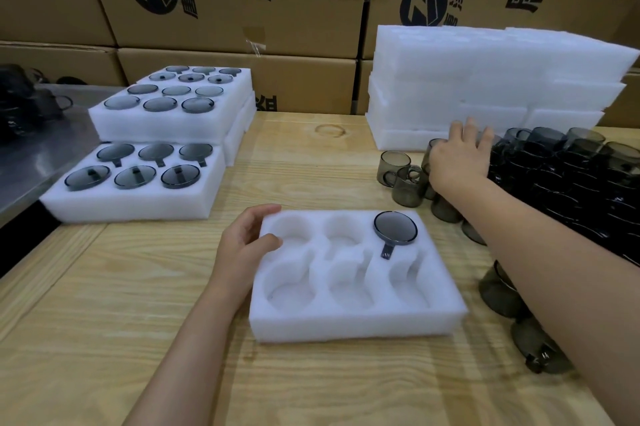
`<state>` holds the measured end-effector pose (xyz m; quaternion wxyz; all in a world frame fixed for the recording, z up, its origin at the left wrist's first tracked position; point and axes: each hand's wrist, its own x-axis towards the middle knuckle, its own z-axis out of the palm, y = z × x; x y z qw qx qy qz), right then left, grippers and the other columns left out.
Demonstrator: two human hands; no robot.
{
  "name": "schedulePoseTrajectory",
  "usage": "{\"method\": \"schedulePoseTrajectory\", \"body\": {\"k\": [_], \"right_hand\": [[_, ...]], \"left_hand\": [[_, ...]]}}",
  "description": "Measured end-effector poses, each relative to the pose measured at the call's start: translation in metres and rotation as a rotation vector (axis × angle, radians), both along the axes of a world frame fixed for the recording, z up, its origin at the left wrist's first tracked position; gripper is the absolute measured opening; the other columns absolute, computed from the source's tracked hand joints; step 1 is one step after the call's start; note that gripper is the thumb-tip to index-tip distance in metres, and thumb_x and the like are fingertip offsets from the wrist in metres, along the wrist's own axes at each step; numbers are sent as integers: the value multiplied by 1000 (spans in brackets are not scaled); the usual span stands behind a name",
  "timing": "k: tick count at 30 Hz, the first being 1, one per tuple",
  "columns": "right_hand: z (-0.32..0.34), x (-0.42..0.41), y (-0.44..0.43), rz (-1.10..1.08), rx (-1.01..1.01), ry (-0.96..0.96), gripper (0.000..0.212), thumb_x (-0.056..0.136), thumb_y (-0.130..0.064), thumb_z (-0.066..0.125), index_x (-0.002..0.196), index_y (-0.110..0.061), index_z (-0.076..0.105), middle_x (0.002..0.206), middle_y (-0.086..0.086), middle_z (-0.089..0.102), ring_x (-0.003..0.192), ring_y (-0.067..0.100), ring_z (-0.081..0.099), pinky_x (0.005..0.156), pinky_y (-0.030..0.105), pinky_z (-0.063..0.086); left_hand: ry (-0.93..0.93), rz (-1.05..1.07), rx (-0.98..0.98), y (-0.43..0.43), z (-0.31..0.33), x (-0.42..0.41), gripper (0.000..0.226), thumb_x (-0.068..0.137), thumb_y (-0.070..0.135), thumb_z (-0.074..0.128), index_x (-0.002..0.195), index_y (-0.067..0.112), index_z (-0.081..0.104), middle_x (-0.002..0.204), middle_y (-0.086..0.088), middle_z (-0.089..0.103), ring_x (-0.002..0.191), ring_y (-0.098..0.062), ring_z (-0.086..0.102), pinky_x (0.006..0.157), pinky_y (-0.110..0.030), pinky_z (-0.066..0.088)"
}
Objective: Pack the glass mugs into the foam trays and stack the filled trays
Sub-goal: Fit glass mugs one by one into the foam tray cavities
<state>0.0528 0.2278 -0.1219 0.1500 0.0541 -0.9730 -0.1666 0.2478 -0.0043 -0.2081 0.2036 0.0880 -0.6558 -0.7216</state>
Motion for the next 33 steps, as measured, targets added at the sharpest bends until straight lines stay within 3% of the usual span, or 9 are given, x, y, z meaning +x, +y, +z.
{"method": "schedulePoseTrajectory", "body": {"k": [6, 9, 11, 15, 20, 25, 27, 30, 33], "right_hand": [[16, 26, -18, 235, -271, -10, 39, 88, -21, 55, 123, -5, 54, 147, 14, 28, 140, 32, 14, 112, 46, 12], [29, 63, -33, 430, -622, -71, 16, 83, -20, 56, 90, -6, 62, 114, 13, 54, 114, 34, 46, 84, 35, 38], [34, 90, -42, 527, -744, -148, 18, 79, -18, 60, 75, 0, 59, 93, 15, 59, 90, 33, 55, 66, 31, 42], [34, 125, -52, 649, -767, -237, 22, 80, -20, 65, 82, 1, 64, 105, 14, 61, 94, 27, 55, 72, 33, 42], [32, 151, -65, 739, -856, -343, 24, 78, -27, 69, 62, -33, 51, 99, -6, 49, 87, 7, 41, 65, 2, 30], [13, 161, -79, 774, -935, -323, 21, 79, -40, 67, 90, -27, 56, 105, -11, 53, 103, 12, 44, 73, 21, 31], [13, 158, -75, 816, -1088, -359, 31, 81, -39, 66, 108, -28, 55, 110, -13, 56, 101, 7, 46, 75, 16, 34], [9, 156, -68, 886, -1287, -511, 42, 83, -25, 64, 124, -31, 52, 120, -16, 57, 88, -4, 49, 73, 6, 38], [1, 156, -69, 866, -1387, -600, 50, 79, -24, 62, 128, -28, 51, 121, -8, 55, 80, 13, 53, 79, 21, 48]], "left_hand": [[3, -9, -7, 0, 1, 2, 46, 59, 9, 60, 102, 20, 66, 86, 8, 71, 82, -12, 65, 63, -23, 52], [24, -14, -27, 3, 6, 5, 46, 58, 12, 64, 102, 21, 67, 90, 6, 70, 87, -19, 63, 69, -29, 52], [68, 3, -87, 4, 12, 8, 50, 53, 26, 69, 104, 25, 67, 99, 8, 68, 95, -19, 61, 81, -34, 49], [167, 15, -315, 6, 25, 14, 57, 62, 44, 65, 116, 27, 61, 121, 7, 64, 118, -8, 55, 98, -28, 38], [188, -90, -391, 19, 28, 14, 74, 62, 41, 77, 129, 31, 50, 118, 10, 67, 122, -7, 54, 103, -27, 39], [167, -86, -217, 16, 25, 12, 65, 55, 35, 79, 112, 22, 51, 95, 7, 74, 97, -6, 66, 86, -27, 50], [190, -141, -95, 11, 23, 11, 60, 56, 28, 77, 108, 17, 48, 83, 7, 73, 82, -6, 67, 73, -20, 51], [201, -156, 75, 8, 19, 9, 59, 61, 19, 75, 112, 10, 46, 91, -6, 74, 87, -21, 68, 78, -30, 52], [190, -203, 208, 8, 19, 10, 58, 62, 27, 76, 109, 11, 47, 99, -16, 70, 93, -33, 63, 83, -45, 47]]}}
